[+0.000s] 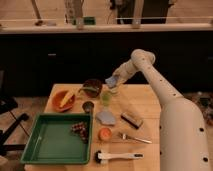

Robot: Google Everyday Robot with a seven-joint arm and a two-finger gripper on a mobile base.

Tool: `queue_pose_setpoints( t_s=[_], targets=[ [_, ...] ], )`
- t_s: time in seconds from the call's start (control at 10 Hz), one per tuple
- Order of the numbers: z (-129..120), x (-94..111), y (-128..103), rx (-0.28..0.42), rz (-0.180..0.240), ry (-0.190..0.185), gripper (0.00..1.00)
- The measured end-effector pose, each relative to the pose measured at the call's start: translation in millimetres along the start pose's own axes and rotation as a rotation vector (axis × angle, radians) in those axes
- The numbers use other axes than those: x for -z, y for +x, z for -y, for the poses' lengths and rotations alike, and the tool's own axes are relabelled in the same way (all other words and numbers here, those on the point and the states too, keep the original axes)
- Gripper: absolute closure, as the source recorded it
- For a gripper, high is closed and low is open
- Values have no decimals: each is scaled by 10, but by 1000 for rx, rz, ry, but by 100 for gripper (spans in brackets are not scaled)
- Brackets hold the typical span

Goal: Place sponge in paper cup

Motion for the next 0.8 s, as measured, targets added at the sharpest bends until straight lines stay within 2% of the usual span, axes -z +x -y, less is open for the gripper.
queue_pose_setpoints(
  t_s=[0.2, 0.5, 0.8],
  targets=[
    [1, -2, -2, 0, 0, 0, 39],
    [0, -14, -7, 0, 1, -1, 21],
    [1, -20, -12, 1, 2, -2, 20]
  ],
)
